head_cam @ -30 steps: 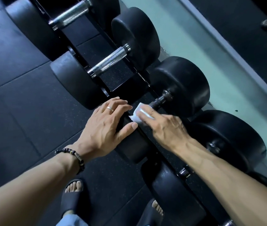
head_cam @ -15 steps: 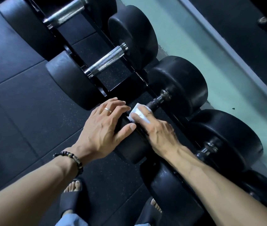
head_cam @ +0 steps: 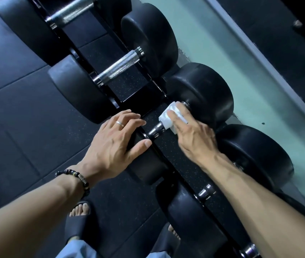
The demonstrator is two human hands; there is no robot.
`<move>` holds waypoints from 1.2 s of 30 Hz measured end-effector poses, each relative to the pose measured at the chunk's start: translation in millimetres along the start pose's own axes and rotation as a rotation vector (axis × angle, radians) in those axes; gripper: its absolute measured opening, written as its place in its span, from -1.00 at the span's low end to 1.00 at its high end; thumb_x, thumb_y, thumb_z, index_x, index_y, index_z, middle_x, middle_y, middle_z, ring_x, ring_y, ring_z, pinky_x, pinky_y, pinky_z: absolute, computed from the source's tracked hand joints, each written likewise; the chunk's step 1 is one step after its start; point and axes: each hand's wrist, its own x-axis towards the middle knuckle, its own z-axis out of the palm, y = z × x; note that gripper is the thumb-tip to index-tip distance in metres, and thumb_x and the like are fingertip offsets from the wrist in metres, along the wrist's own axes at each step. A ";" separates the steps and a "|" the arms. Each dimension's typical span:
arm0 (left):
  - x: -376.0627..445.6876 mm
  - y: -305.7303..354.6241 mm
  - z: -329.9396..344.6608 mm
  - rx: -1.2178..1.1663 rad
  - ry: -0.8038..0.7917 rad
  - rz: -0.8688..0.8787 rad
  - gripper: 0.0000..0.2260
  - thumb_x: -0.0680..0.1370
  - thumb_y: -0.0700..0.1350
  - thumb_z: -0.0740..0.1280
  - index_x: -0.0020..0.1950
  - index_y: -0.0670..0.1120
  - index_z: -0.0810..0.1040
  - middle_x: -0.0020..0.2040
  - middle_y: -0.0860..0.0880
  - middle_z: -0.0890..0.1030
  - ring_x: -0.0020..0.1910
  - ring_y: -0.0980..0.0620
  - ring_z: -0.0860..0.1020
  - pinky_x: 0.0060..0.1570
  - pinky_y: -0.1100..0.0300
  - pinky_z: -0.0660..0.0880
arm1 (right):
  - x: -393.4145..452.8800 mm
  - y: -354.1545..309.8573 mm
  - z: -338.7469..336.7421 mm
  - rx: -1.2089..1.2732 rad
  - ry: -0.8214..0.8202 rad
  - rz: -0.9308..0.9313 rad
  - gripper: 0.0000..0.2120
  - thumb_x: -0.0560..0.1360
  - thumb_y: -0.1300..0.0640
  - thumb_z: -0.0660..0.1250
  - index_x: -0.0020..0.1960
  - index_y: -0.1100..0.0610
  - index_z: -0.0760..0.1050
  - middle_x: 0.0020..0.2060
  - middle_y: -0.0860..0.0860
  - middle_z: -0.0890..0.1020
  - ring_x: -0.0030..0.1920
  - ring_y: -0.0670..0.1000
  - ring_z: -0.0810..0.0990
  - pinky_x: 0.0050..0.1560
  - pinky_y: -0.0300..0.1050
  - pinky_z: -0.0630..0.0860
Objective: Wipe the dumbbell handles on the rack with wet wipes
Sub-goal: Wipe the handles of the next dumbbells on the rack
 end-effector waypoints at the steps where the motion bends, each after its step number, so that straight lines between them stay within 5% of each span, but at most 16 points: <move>1: -0.3 -0.4 -0.3 0.001 0.004 0.001 -0.42 0.60 0.33 0.05 0.34 -0.08 0.50 0.36 -0.03 0.49 0.48 -0.07 0.32 0.38 -0.12 0.35 | -1.7 -5.2 1.7 0.043 0.026 -0.003 -0.54 0.65 0.15 0.11 0.49 -0.20 0.28 0.60 -0.14 0.12 -0.26 0.19 0.58 -0.30 -0.07 0.36; 4: 0.5 -0.6 -0.6 -0.002 0.009 0.014 -0.42 0.60 0.34 0.04 0.33 -0.07 0.49 0.35 -0.04 0.49 0.47 -0.08 0.32 0.37 -0.13 0.35 | -17.0 -22.1 9.1 0.108 -0.066 -0.306 -0.64 0.66 0.04 0.15 0.40 -0.27 0.26 0.53 -0.28 0.14 -0.21 0.18 0.59 -0.27 0.05 0.51; 6: -0.3 -0.1 -2.5 -0.001 -0.004 0.004 -0.41 0.59 0.34 0.04 0.34 -0.07 0.49 0.36 -0.03 0.48 0.48 -0.07 0.32 0.38 -0.12 0.34 | -15.9 -16.4 10.6 0.035 0.005 -0.326 -0.60 0.64 0.02 0.20 0.44 -0.25 0.26 0.54 -0.30 0.16 -0.19 0.17 0.57 -0.29 0.04 0.55; 9: 0.2 2.6 -4.0 -0.005 -0.031 -0.013 -0.41 0.58 0.33 0.06 0.36 -0.07 0.48 0.39 -0.02 0.46 0.49 -0.03 0.28 0.41 -0.06 0.30 | -4.4 -0.9 19.1 0.023 0.262 -0.032 -0.49 0.55 0.24 0.29 0.47 -0.01 0.40 0.52 -0.11 0.36 -0.11 0.16 0.55 -0.29 0.02 0.56; 13: 4.6 9.2 -7.6 -0.043 -0.063 -0.115 -0.37 0.52 0.36 0.03 0.41 0.00 0.44 0.43 0.06 0.40 0.51 0.07 0.19 0.41 0.03 0.20 | -30.5 -35.3 22.1 0.507 0.430 0.307 -0.67 0.57 0.34 0.26 0.31 0.24 0.57 0.28 0.09 0.63 0.24 0.14 0.57 0.27 -0.04 0.52; 16: 4.9 11.6 -5.9 -0.021 -0.043 -0.131 -0.36 0.51 0.35 0.04 0.39 -0.01 0.46 0.41 0.04 0.43 0.50 0.04 0.22 0.42 -0.01 0.23 | -31.8 -61.3 13.2 1.119 0.321 0.845 -0.77 0.57 0.24 0.36 0.20 0.14 0.66 0.11 0.04 0.70 0.03 0.00 0.65 0.02 -0.23 0.54; 20: 3.0 10.6 -2.7 0.009 -0.008 -0.112 -0.40 0.53 0.32 0.07 0.37 -0.04 0.49 0.38 0.01 0.46 0.46 0.00 0.27 0.35 0.00 0.27 | 23.5 -53.9 6.0 1.595 0.379 1.214 -0.84 0.50 0.26 0.40 -0.15 0.05 0.68 0.06 0.12 0.69 0.05 0.09 0.67 0.14 -0.01 0.61; 22: 3.3 10.6 -2.0 0.013 0.000 -0.102 -0.41 0.54 0.31 0.08 0.35 -0.04 0.50 0.37 0.00 0.47 0.44 -0.02 0.30 0.33 -0.01 0.30 | 36.2 -52.4 7.7 1.551 0.409 1.273 -0.96 0.48 0.19 0.42 -0.11 0.13 0.66 0.08 0.15 0.67 0.08 0.13 0.67 0.09 0.00 0.63; 26: 3.8 10.5 -0.2 0.019 0.022 -0.100 -0.43 0.54 0.30 0.10 0.33 -0.05 0.52 0.35 -0.02 0.49 0.41 -0.05 0.34 0.31 -0.06 0.36 | 8.1 -70.7 16.3 1.347 0.192 1.137 -0.81 0.53 0.05 0.40 -0.27 -0.01 0.62 -0.01 0.05 0.70 0.00 0.05 0.67 0.01 -0.07 0.62; 28: 3.8 10.0 0.4 0.019 0.032 -0.091 -0.44 0.54 0.29 0.10 0.32 -0.06 0.52 0.34 -0.02 0.49 0.41 -0.05 0.34 0.30 -0.05 0.35 | 8.1 -66.7 15.6 1.378 0.159 1.095 -0.89 0.52 0.03 0.44 -0.15 0.02 0.66 -0.03 0.10 0.69 -0.02 0.08 0.68 0.02 -0.03 0.65; 33: 3.4 9.2 1.7 0.012 0.032 -0.100 -0.44 0.54 0.30 0.11 0.31 -0.05 0.53 0.34 -0.02 0.49 0.43 -0.04 0.33 0.31 -0.05 0.35 | 39.7 -47.6 17.6 1.296 0.300 1.184 -0.55 0.48 -0.15 0.41 0.16 0.19 0.65 0.15 0.14 0.61 0.12 0.14 0.63 0.15 0.01 0.62; 36: 3.2 9.4 1.9 0.022 0.043 -0.092 -0.45 0.54 0.29 0.12 0.30 -0.07 0.54 0.33 -0.04 0.51 0.42 -0.06 0.35 0.32 -0.09 0.37 | 9.8 -58.3 24.9 1.226 0.001 1.091 -0.61 0.50 -0.10 0.42 0.13 0.20 0.63 0.01 0.15 0.68 -0.01 0.06 0.66 0.05 0.02 0.66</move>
